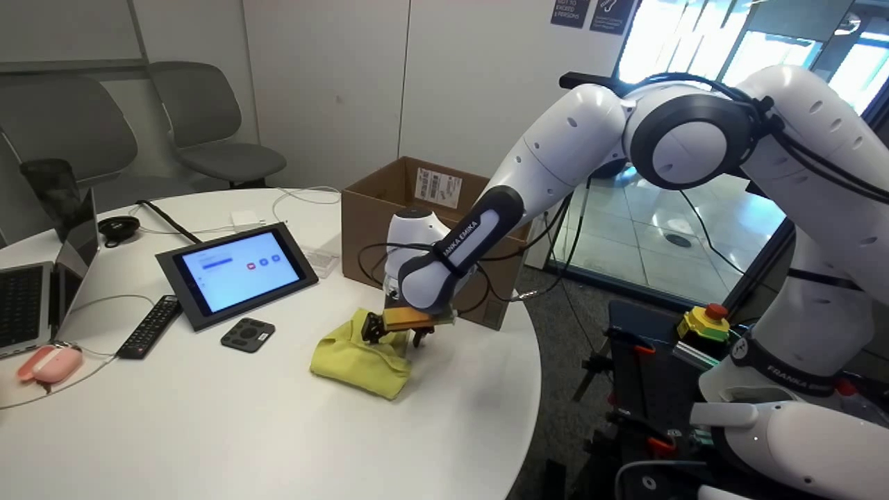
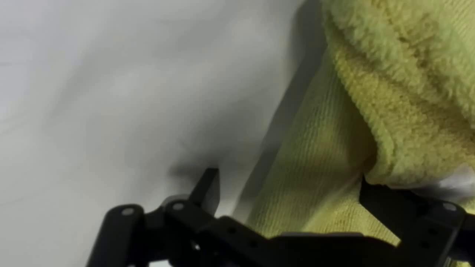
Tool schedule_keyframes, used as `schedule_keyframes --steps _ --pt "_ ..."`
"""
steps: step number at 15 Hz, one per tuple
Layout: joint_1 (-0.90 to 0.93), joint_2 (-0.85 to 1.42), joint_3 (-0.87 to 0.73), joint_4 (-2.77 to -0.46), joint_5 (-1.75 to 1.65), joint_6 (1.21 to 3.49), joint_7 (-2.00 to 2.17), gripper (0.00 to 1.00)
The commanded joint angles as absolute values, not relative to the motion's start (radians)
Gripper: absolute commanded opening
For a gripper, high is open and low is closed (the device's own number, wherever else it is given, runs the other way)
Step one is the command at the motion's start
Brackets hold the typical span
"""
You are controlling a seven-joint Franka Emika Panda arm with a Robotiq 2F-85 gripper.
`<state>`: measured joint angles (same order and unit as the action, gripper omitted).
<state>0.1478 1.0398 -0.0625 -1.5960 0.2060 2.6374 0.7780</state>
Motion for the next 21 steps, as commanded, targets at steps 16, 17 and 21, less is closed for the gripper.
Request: schedule_keyframes --steps 16,17,21 --pt "0.187 0.996 -0.059 -1.616 0.207 2.641 0.642 1.0" --pt "0.183 1.0 -0.063 -1.607 0.206 2.64 0.643 1.0" --pt "0.166 1.029 -0.074 -1.566 0.206 2.638 0.642 1.0"
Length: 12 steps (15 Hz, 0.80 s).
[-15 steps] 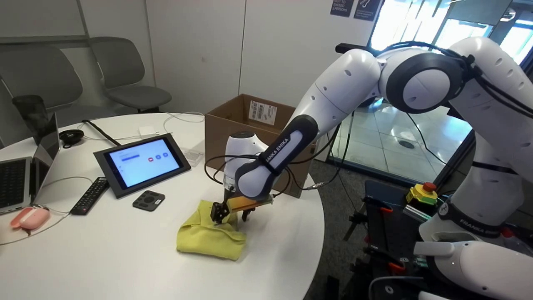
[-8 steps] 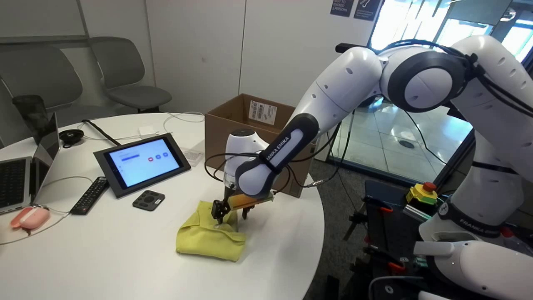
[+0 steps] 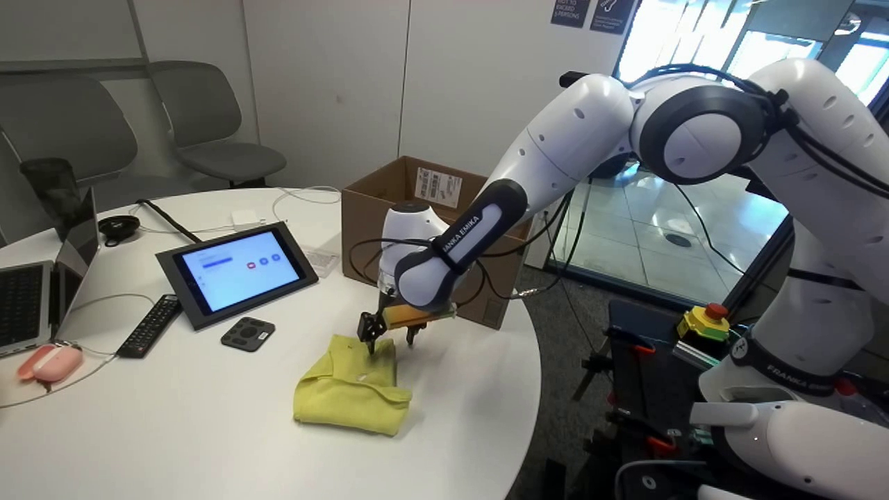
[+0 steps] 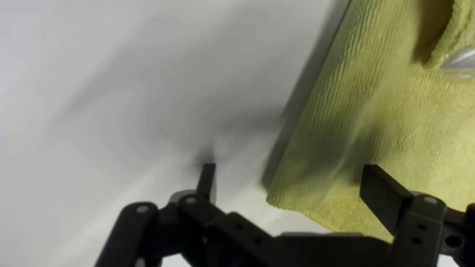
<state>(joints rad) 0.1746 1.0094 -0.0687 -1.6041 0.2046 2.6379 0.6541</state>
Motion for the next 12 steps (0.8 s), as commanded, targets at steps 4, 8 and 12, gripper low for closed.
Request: schedule_keyframes --steps 4,8,12 --pt "0.151 1.06 -0.07 -1.528 0.206 2.619 0.635 1.0" --pt "0.149 1.089 -0.068 -1.501 0.203 2.601 0.626 1.0" --pt "0.153 1.09 -0.069 -1.486 0.195 2.566 0.615 1.0"
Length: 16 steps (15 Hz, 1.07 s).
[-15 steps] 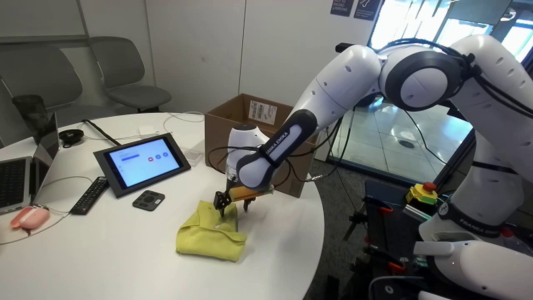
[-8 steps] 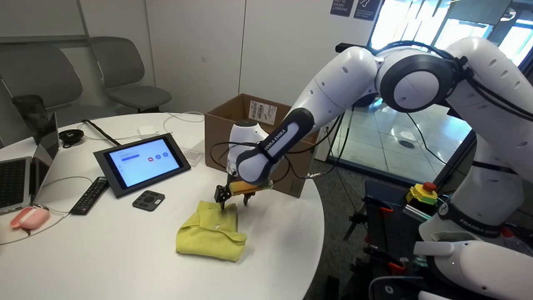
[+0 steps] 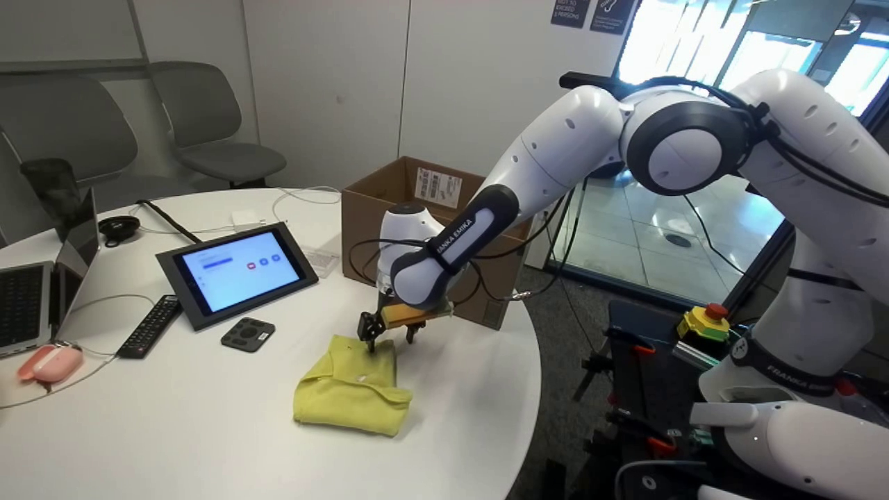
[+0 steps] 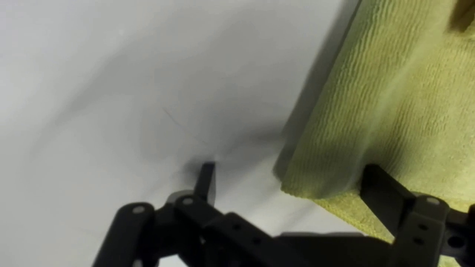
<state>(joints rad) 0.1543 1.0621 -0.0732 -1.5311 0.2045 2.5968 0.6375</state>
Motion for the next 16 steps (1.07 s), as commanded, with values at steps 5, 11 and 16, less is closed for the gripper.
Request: schedule_keyframes --steps 5,11,16 --pt "0.159 1.07 -0.063 -1.49 0.188 2.532 0.563 1.0" --pt "0.177 1.058 -0.074 -1.499 0.188 2.53 0.547 1.0" --pt "0.183 1.023 -0.099 -1.529 0.181 2.545 0.555 1.0"
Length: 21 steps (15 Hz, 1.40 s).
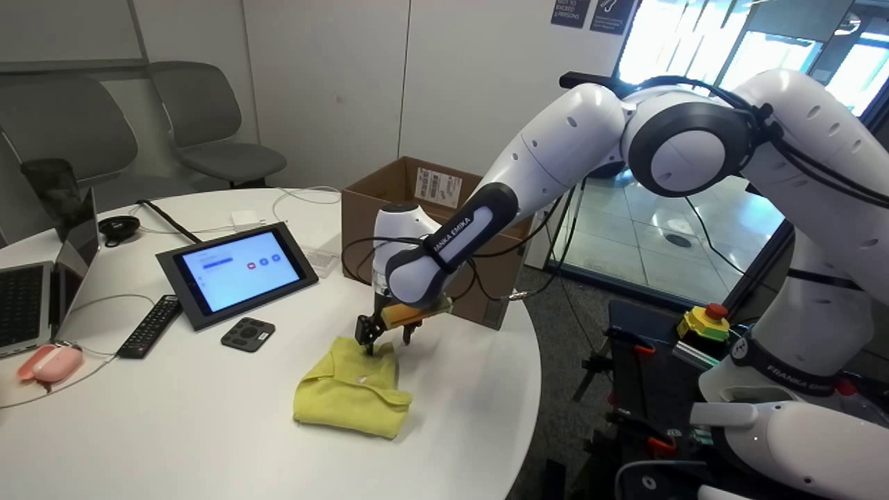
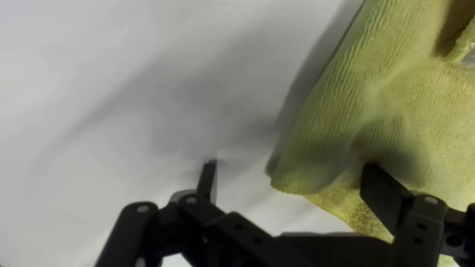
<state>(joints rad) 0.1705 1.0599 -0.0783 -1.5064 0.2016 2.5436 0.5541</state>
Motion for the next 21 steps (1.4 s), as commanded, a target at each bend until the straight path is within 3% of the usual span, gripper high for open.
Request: schedule_keyframes --steps 1,21 --pt "0.183 1.019 -0.099 -1.531 0.18 2.548 0.552 1.0" --pt "0.186 1.063 -0.071 -1.508 0.164 2.478 0.524 1.0"
